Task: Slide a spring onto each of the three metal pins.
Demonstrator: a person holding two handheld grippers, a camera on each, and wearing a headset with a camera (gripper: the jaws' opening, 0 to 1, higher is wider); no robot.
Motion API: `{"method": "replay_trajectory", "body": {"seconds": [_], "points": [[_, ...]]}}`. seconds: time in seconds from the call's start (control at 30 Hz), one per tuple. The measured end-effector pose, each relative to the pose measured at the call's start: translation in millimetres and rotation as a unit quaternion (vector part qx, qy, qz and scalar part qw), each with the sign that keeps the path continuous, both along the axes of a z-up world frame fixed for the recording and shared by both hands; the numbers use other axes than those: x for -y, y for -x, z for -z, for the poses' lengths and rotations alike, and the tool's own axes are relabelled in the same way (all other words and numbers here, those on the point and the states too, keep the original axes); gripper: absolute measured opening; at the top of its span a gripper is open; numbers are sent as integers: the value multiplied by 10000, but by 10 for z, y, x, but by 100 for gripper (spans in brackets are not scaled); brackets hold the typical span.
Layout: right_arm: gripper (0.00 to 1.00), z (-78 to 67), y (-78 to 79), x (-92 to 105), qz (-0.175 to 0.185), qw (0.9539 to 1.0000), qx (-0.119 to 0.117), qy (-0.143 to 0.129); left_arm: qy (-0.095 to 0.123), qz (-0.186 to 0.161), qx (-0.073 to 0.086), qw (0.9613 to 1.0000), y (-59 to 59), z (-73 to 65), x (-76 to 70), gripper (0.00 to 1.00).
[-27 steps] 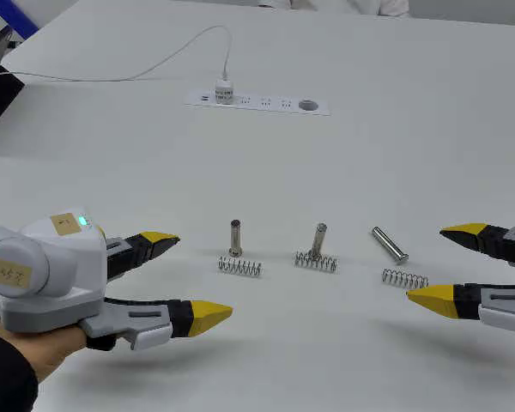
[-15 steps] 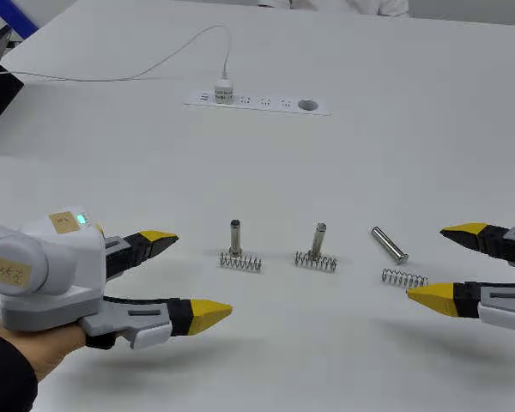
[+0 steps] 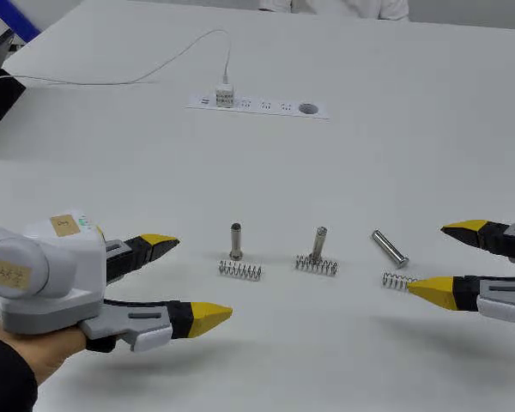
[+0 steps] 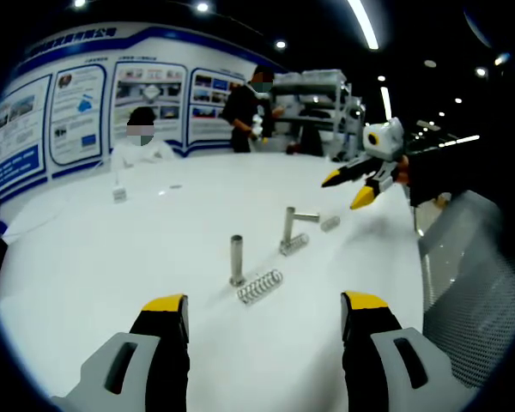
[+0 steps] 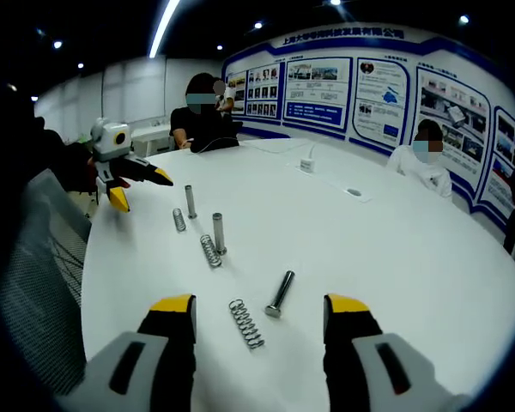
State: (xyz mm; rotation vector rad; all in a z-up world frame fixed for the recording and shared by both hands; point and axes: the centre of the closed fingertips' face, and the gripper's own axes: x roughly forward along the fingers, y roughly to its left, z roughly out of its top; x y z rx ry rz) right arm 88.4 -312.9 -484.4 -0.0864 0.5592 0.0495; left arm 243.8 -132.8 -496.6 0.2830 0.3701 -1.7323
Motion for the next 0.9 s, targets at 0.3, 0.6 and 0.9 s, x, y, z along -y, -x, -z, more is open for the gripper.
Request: {"method": "replay_trajectory", "body": {"seconds": [0.3, 0.6, 0.9], "points": [[52, -4, -96, 74, 119, 9998, -176, -52, -9, 6, 3, 10000, 10, -4, 1, 73], [43, 23, -224, 162, 288, 9984, -490, 6, -34, 12, -6, 10000, 14, 12, -8, 73], [31, 100, -356, 241, 444, 9960, -773, -14, -49, 13, -1, 10000, 13, 22, -10, 73]]}}
